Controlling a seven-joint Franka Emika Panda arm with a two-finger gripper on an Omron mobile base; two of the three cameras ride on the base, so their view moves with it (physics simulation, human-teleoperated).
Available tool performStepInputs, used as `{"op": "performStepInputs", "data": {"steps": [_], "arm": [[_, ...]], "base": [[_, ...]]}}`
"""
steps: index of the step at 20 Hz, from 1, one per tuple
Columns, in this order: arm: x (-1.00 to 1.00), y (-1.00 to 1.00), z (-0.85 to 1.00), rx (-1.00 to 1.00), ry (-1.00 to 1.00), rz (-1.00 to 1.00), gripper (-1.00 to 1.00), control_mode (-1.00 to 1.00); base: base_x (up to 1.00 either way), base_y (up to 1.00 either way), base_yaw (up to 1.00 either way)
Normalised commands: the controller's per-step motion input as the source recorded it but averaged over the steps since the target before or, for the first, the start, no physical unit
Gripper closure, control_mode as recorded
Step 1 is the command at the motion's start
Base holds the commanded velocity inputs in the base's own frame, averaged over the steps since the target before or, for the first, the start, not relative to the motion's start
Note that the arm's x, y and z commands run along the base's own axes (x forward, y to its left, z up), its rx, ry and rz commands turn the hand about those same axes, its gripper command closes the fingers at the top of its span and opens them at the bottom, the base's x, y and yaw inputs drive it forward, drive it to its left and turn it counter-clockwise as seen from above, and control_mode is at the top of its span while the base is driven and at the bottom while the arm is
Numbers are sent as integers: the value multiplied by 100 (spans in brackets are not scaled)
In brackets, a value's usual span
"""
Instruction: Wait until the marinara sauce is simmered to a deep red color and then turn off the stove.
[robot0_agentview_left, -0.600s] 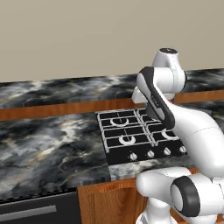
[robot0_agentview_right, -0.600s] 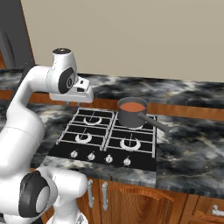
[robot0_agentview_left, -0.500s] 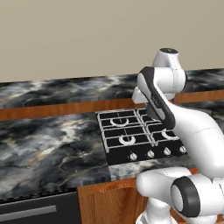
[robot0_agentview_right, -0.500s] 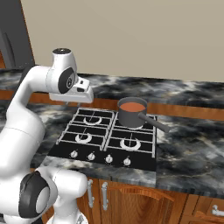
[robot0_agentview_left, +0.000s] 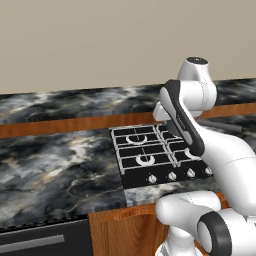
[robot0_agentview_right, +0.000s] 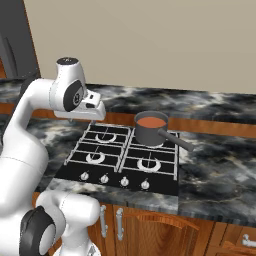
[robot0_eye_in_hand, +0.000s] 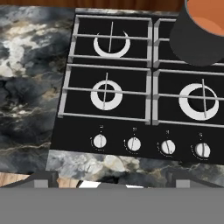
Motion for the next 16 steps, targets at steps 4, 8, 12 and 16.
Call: {"op": "performStepInputs", "data": {"steps": [4, 8, 12, 16], "arm": [[0, 0, 0, 0, 0, 0, -100, -100], [0, 0, 0, 0, 0, 0, -100, -100], [0, 0, 0, 0, 0, 0, -100, -100], [0, 0, 0, 0, 0, 0, -100, -100]], "base": [[0, 0, 0], [0, 0, 0], [0, 0, 0], [0, 0, 0]]}}
